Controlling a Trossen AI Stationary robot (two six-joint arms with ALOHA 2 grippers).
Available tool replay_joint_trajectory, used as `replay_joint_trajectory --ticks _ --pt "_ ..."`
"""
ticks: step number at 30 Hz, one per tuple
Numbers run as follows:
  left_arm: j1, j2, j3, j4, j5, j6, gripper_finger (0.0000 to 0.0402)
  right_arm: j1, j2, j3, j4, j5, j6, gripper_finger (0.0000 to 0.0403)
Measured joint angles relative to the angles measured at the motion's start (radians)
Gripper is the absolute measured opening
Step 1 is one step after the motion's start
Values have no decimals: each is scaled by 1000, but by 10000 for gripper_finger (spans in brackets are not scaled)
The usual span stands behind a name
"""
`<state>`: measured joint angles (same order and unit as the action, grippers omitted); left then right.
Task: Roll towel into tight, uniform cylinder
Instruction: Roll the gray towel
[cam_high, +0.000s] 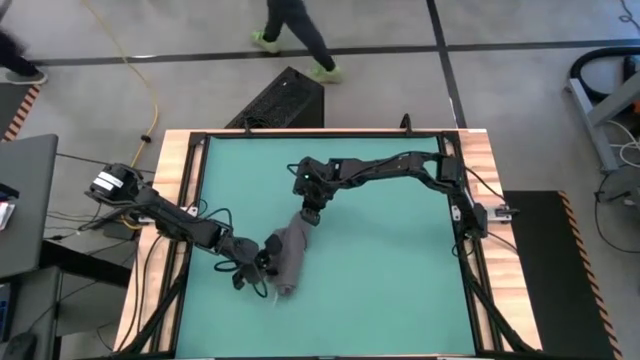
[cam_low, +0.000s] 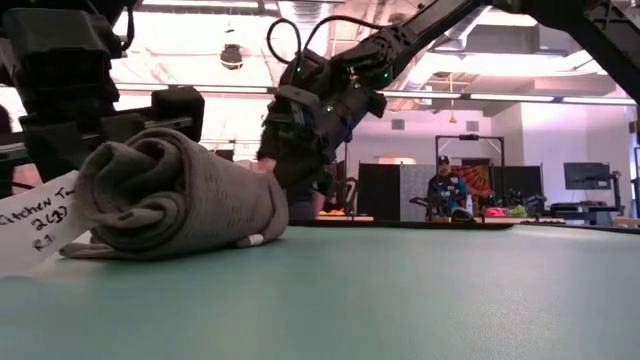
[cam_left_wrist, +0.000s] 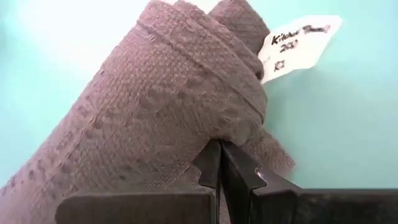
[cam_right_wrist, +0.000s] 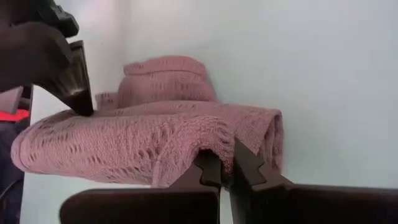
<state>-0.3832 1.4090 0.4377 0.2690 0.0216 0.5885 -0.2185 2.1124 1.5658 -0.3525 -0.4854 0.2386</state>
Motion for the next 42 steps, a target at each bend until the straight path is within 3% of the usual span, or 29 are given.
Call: replay_joint_trajectory --ticks 13,23,34,42 --pt "0 0 0 56 -8 0 0 17 4 49 14 -11 18 22" --pt "0 0 0 55 -34 1 0 42 -11 49 22 18 -80 63" --pt "1 0 1 48 -36 -11 0 41 -26 49 20 81 -118 153" --pt "1 0 1 -5 -35 -36 0 11 -48 50 -59 -23 -185 217"
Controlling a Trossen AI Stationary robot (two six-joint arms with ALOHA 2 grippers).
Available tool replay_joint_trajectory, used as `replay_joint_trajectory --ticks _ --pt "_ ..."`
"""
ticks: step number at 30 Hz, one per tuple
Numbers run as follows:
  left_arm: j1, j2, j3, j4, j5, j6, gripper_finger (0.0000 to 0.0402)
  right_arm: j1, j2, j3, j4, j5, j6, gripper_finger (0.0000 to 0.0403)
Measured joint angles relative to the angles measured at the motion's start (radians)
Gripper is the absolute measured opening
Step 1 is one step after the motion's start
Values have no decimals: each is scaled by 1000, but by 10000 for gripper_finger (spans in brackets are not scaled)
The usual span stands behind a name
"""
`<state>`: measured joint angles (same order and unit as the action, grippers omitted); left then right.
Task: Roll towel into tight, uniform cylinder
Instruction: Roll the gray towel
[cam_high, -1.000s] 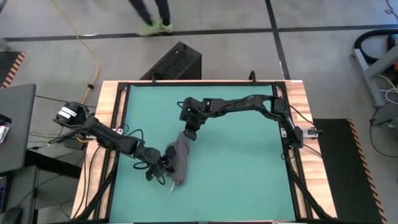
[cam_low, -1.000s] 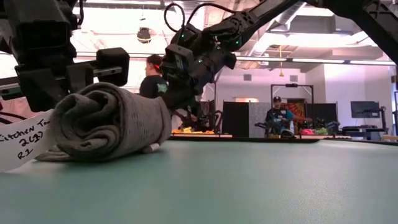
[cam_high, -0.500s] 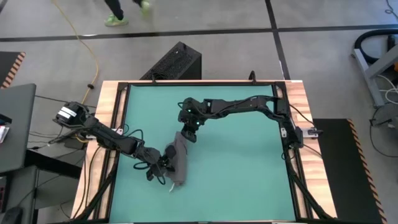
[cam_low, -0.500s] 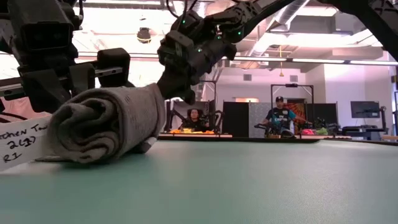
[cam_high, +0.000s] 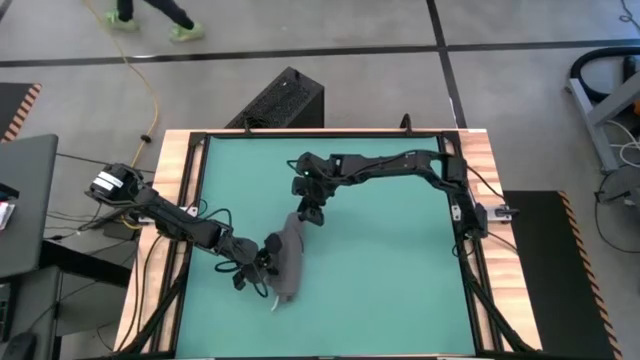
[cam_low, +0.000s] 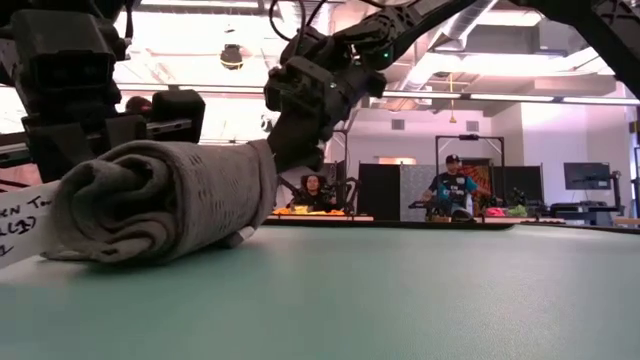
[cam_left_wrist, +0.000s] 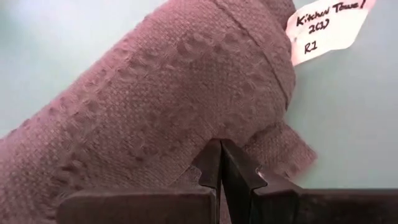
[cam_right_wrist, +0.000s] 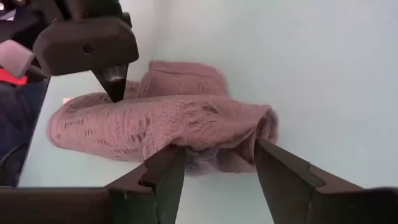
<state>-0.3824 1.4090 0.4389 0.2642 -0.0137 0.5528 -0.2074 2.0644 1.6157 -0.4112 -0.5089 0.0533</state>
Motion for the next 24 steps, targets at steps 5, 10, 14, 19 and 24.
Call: replay_joint_trajectory --ticks 5,10,14,19,24 --pt "0 0 0 4 27 0 0 2 -4 0 0 -13 -73 213" --pt "0 0 0 5 34 1 0 34 0 0 -36 27 -266 204" --pt "0 0 0 0 33 2 0 60 0 0 -96 148 -482 203" --pt "1 0 0 -3 28 2 0 79 -23 0 -94 164 -634 203" --pt "1 0 0 -7 27 4 0 115 -27 -1 -79 172 -837 203"
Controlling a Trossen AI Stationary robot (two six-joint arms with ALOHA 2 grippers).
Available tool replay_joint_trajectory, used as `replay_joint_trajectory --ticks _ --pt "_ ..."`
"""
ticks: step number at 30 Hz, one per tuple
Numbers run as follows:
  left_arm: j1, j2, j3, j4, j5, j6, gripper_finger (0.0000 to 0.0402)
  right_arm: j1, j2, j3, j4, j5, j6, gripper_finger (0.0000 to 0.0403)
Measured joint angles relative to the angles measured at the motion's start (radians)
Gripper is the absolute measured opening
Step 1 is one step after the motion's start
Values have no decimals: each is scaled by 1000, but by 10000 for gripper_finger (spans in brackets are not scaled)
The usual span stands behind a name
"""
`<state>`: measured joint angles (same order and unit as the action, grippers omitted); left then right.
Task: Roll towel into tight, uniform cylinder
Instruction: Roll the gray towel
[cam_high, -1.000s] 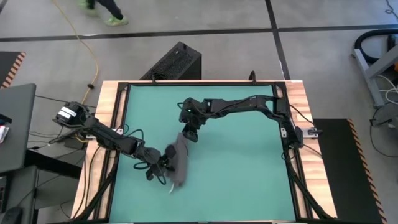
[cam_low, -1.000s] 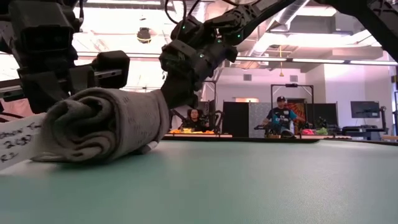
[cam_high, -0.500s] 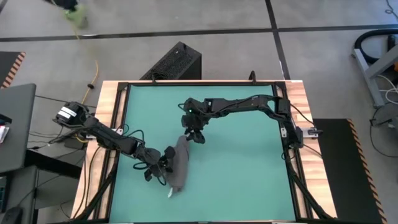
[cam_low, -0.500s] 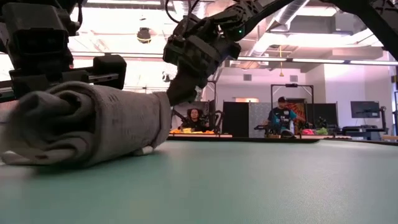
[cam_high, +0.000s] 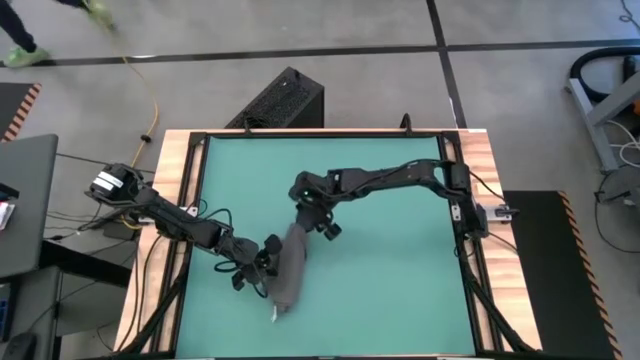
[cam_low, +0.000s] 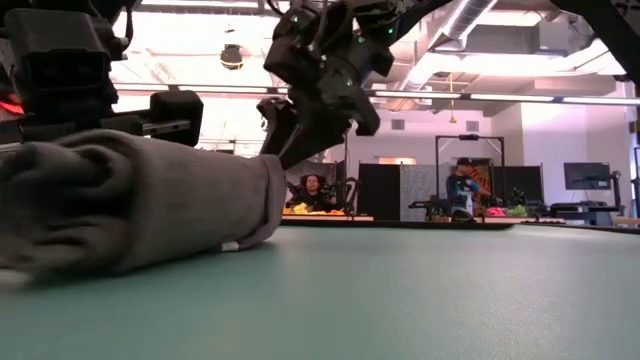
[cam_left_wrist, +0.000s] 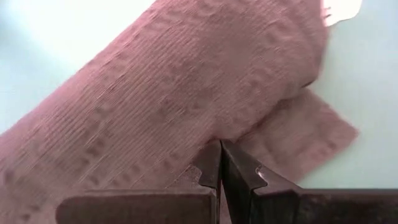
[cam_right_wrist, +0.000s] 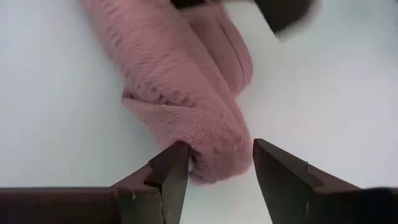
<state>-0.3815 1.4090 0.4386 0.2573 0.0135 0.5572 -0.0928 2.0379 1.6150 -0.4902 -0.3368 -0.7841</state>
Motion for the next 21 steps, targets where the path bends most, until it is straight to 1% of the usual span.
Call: replay_joint_trajectory --ticks 4,6,10,12,15,18,20,21 --pt "1 0 0 -1 0 8 0 32 8 0 14 0 -162 203" --pt "1 0 0 -3 0 9 0 44 13 0 22 0 -213 203" --pt "1 0 0 -18 0 8 0 59 12 0 64 -1 -235 200" --pt "1 0 0 -24 0 8 0 65 12 0 58 -1 -221 189" --pt "1 0 0 -29 0 8 0 78 12 0 28 -1 -214 149" --pt "1 0 0 -29 -2 8 0 92 12 0 6 -4 -206 87" --pt "1 0 0 -29 -10 15 0 102 12 0 2 -4 -153 39" --pt "1 0 0 -28 -15 21 0 103 12 0 2 -7 -118 23"
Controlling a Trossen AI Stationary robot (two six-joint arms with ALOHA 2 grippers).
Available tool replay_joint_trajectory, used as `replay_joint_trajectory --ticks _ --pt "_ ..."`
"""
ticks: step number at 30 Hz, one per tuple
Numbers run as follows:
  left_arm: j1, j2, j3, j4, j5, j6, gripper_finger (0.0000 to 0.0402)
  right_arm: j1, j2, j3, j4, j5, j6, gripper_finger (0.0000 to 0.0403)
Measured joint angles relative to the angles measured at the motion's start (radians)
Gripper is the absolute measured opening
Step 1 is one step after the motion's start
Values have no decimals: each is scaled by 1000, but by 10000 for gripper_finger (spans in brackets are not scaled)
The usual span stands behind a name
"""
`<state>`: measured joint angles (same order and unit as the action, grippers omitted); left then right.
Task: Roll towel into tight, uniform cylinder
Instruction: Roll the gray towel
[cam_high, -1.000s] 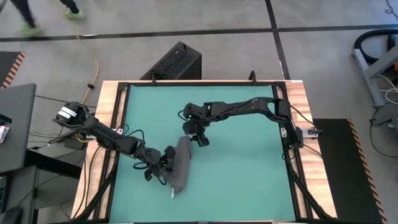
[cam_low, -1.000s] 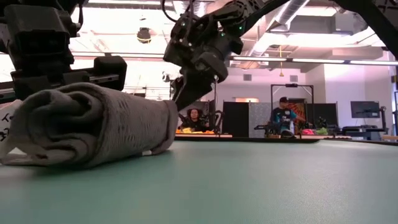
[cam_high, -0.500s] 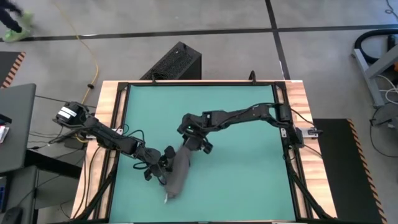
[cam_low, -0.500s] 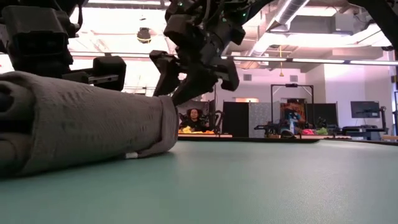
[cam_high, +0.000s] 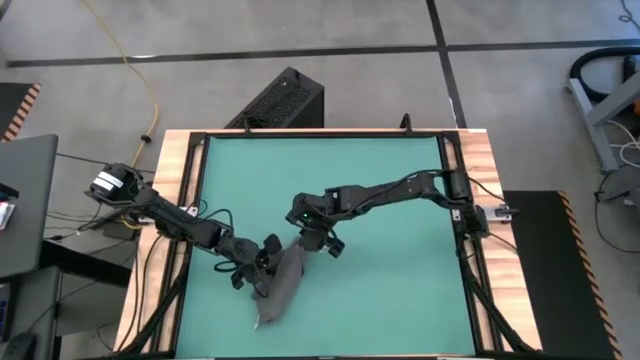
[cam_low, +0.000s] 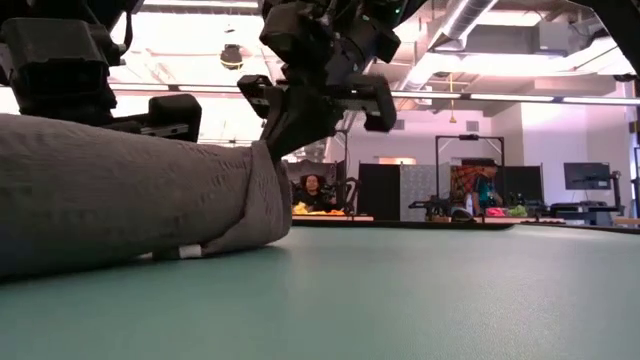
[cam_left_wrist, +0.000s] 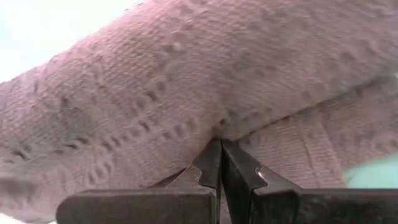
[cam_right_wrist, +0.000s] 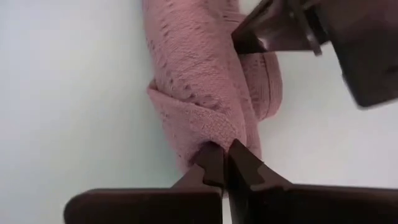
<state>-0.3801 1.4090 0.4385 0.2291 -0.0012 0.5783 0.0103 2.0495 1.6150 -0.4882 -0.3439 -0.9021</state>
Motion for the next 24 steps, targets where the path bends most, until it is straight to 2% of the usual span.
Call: replay_joint_trajectory --ticks 7,14,24 --pt "0 0 0 18 -11 19 0 -3 0 0 -15 -36 388 13" --pt "0 0 0 22 -4 26 0 -40 0 0 32 -100 647 12" --pt "0 0 0 79 -3 124 0 -108 0 0 -7 -108 832 12"
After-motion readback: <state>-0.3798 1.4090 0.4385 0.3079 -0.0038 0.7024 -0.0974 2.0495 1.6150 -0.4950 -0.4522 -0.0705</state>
